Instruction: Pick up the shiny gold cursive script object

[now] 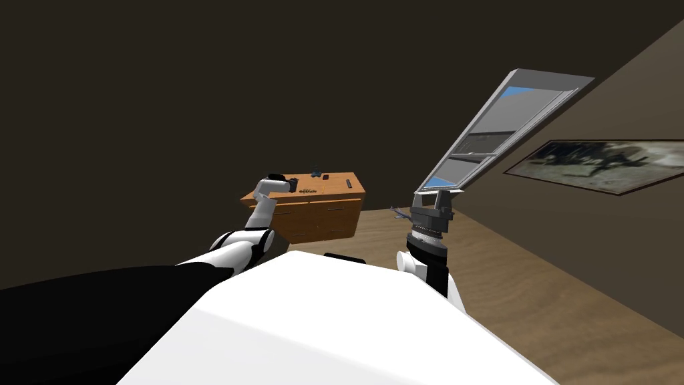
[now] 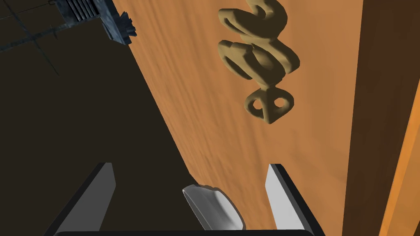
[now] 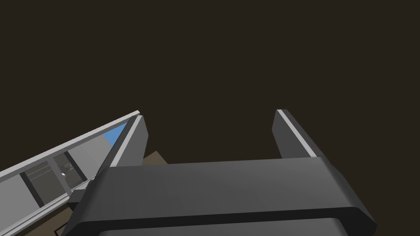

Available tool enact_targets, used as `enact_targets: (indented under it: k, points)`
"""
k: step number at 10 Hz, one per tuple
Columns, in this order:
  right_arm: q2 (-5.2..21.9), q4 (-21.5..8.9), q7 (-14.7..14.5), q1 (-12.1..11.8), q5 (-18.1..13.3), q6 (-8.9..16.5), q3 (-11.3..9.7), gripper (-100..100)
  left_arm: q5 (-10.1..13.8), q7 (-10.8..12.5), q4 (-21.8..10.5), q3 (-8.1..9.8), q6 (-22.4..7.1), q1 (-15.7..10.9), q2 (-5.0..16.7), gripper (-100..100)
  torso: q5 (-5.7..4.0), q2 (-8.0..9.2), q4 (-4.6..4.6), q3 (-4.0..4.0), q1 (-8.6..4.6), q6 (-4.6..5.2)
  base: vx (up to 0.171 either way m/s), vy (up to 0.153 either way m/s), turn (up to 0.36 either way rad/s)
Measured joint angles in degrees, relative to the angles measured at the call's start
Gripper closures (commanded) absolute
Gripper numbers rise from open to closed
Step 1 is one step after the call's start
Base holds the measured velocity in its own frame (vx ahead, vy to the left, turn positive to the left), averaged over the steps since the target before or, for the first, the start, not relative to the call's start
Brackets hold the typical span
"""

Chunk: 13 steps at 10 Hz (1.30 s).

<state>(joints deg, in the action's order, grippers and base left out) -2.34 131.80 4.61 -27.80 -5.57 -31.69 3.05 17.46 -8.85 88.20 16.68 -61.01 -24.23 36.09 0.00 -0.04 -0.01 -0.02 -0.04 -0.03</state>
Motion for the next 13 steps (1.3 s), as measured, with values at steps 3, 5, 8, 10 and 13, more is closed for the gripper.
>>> enact_targets:
  k: [3,5,8,10,13]
  points:
    - [0.0,0.0,0.0,0.0,0.0,0.0,0.0,0,0.7,-0.7,-2.9,0.12,-4.3,-2.4,1.2,-100,0.0,-0.02,-0.01,-0.01,0.0,0.0,0.018,-0.017,-0.006]
    - [0.0,0.0,0.0,0.0,0.0,0.0,0.0,0,1.4,-1.4,-5.3,0.28,-7.4,-4.4,2.2,-100,-0.01,-0.07,-0.02,-0.04,-0.04,0.0,0.02,-0.017,-0.002]
    - [0.0,0.0,0.0,0.0,0.0,0.0,0.0,0,2.0,-2.1,-8.1,0.27,-11.7,-6.8,3.3,-100,-0.01,-0.07,-0.02,-0.04,-0.03,0.0,0.022,-0.017,-0.007]
    - [0.0,0.0,0.0,0.0,0.0,0.0,0.0,0,2.4,-2.5,-9.9,0.22,-14.4,-8.3,3.9,-100,0.0,-0.11,-0.02,-0.06,-0.01,0.01,0.04,-0.015,-0.012]
    - [0.0,0.0,0.0,0.0,0.0,0.0,0.0,0,3.1,-3.4,-13.2,0.1,-19.2,-10.9,4.9,-100,-0.01,-0.15,-0.04,-0.09,-0.05,0.0,0.039,-0.021,-0.006]
